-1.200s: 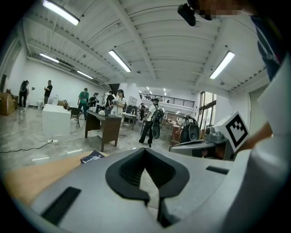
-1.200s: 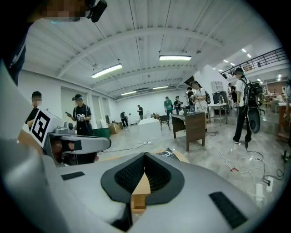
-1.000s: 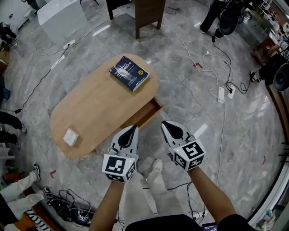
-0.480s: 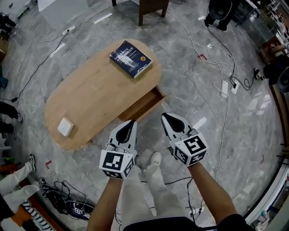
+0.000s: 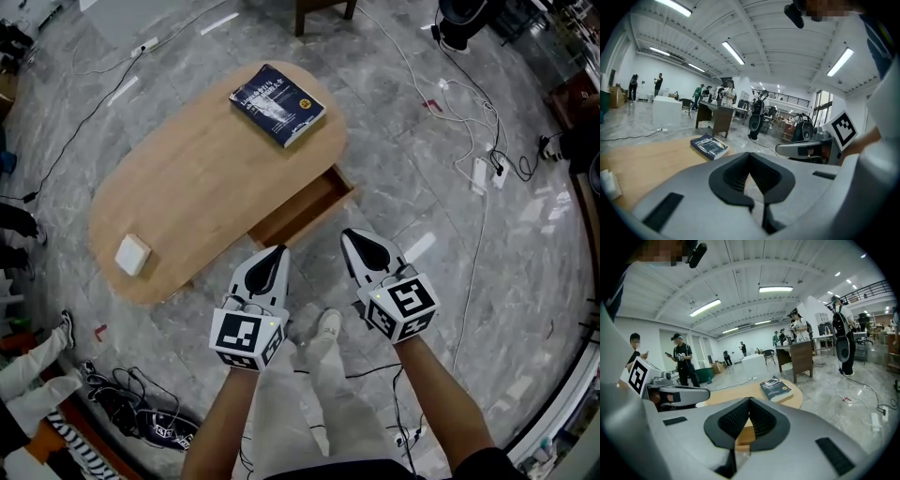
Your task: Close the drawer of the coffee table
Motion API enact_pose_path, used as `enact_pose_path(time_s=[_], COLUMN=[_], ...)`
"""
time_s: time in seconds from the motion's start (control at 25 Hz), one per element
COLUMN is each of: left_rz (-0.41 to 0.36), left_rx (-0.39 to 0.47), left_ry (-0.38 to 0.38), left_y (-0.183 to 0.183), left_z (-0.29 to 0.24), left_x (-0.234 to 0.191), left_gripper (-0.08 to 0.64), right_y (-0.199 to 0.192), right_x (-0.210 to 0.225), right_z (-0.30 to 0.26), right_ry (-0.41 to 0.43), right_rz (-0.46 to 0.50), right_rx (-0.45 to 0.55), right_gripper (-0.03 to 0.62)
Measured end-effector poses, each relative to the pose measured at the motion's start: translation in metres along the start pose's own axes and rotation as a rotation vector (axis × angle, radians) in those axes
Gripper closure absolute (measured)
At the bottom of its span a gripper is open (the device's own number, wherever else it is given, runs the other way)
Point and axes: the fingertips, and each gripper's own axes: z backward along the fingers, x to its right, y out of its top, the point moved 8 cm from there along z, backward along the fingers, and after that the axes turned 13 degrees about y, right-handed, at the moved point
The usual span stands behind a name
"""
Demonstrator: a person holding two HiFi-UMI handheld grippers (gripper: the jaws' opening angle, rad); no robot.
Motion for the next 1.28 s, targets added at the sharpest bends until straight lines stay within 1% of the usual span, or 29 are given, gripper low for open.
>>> enact_pose_path(time_s=[0.36, 0.56, 0.96, 1.16, 1.28], left_rz=[0.022, 0.086, 0.061, 0.088, 0.083], left_rx=[-0.015, -0.024, -0.061, -0.068, -0.076], left_ry=[-0.003, -0.003, 0.012, 0.005, -0.007], left_y=[-0.023, -0.039, -0.068, -0.079, -0.087], left_z=[-0.023, -0.033, -0.047, -0.053, -0.057], left_x=[-0.003, -0.01, -0.023, -0.026, -0.025], left_gripper=[0.558, 0.558, 0.558, 0.557, 0.558], right_y=[-0.03, -0.047, -0.076, -0.094, -0.105], right_x=[0.02, 0.027, 0.038, 0.038, 0.037], right_z=[-0.013, -0.023, -0.04, -0.048, -0.053], right_ry=[-0.01, -0.014, -0.02, -0.015, -0.011], right_rz=[-0.026, -0.041, -0.064, -0.074, -0.076], right_rx=[-0.031, -0.045, -0.05, -0.065, -0.077], right_gripper=[0.58, 0.58, 0.58, 0.58, 0.58])
